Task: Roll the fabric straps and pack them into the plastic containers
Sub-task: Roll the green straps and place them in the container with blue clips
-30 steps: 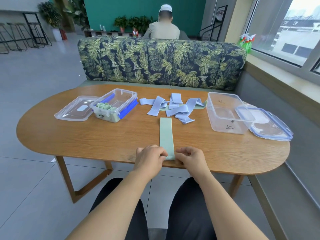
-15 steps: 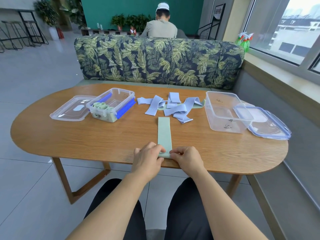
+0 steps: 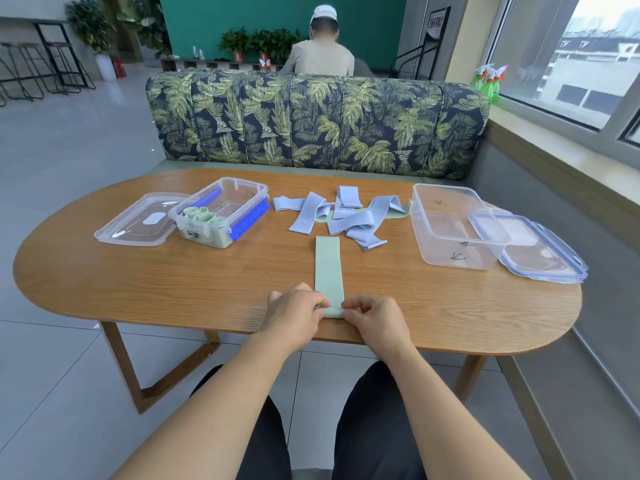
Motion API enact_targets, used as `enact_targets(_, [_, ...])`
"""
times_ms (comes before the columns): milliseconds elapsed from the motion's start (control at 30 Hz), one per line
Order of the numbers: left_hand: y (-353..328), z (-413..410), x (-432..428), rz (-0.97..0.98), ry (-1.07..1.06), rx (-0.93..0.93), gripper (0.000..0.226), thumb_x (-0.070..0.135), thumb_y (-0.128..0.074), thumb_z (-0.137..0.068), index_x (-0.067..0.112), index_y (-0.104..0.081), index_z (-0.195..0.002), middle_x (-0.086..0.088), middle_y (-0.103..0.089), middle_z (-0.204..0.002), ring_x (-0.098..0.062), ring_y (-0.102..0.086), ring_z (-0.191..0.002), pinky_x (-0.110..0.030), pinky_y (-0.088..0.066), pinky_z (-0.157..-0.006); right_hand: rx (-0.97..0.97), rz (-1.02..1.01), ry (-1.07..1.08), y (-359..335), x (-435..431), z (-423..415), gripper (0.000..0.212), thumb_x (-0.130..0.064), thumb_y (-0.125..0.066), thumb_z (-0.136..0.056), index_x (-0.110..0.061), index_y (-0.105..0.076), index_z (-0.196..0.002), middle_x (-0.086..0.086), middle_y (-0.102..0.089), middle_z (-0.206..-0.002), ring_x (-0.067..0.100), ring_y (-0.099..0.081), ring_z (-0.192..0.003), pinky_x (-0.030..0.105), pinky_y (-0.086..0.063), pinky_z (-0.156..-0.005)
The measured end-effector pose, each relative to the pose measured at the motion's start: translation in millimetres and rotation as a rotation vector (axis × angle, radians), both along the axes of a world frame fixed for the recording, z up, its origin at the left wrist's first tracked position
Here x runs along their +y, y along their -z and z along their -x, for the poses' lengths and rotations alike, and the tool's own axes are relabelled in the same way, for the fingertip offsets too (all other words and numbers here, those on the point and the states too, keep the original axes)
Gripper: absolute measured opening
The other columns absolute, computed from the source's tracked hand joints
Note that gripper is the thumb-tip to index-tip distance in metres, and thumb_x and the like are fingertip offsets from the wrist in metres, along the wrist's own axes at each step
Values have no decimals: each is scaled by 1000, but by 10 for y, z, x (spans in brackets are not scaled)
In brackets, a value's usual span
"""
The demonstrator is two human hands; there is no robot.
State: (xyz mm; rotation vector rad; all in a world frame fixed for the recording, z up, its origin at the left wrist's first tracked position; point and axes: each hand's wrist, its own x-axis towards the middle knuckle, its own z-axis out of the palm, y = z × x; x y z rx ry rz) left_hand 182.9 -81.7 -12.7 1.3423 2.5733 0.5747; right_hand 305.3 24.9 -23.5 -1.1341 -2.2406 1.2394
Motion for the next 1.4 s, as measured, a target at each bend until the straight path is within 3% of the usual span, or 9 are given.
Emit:
enact_targets(200, [-53,-62,-40,-60,11,49,26,30,-51,-98,34,-54,-124,12,-49,-118,-9,-34,-88,-31,-31,-96,-33,24,-23,-19,82,71,4,-29,-70,-85,-32,-73,-83,-14,-67,-78,12,-64,-81,41,-56,-82])
enact_targets(367, [-47,-48,11,-57,11,51,21,28,-55,-96,34,-60,-115,13,-53,-113,-9,-50,-104,-31,-28,-93,-48,82,-52,-61,174,121,6,-30,-72,-83,-26,-75,-86,-10,-64,-72,7,-51,-61,33,-48,-65])
enact_targets(533, [-65,32,79,-20,12,42,20,29,-52,-98,34,-63,-114,12,-56,-111,-11,-54,-103,-31,-28,-89,52,83,1,-13,155,132,7,-23,-66,-83,-26,-71,-79,-11,-63,-61,8,-51,-56,35,-47,-63])
enact_targets(667, [-60,83,122,-10,16,21,20,30,-50,-98,33,-65,-112,12,-56,-111,-12,-54,-104,-30,-23,-83,58,-11,-1,11,120,129,7,-24,-68,-83,-30,-70,-85,-15,-61,-70,3,-55,-69,35,-49,-72])
enact_targets(1000, [10,119,144,-62,-44,-22,27,31,-52,-96,32,-59,-122,10,-53,-112,-10,-55,-104,-33,-28,-93,-87,-67,-47,-39,196,206,11,-31,-62,-91,-30,-73,-93,-19,-61,-82,10,-59,-88,33,-50,-79])
enact_targets(1167, [84,89,147,-208,-115,-77,11,25,-63,-89,31,-64,-99,11,-57,-104,-8,-59,-90,-29,-34,-90,-109,-50,-59,-58,253,269,13,-30,-63,-89,-30,-71,-78,-12,-66,-79,14,-60,-81,35,-51,-75])
enact_targets(1300, [88,109,160,-228,-110,-99,9,25,-64,-88,28,-67,-96,10,-59,-102,-9,-61,-88,-32,-42,-93,-112,1,-30,-43,290,308,16,-31,-64,-85,-30,-67,-70,-10,-61,-69,17,-55,-70,36,-51,-71])
enact_targets(1400, [74,128,176,-208,-110,-89,9,27,-62,-89,28,-67,-97,9,-59,-100,-11,-60,-90,-34,-43,-92,-93,13,13,-13,287,320,9,-33,-65,-84,-29,-70,-77,-9,-67,-76,16,-57,-70,37,-52,-73])
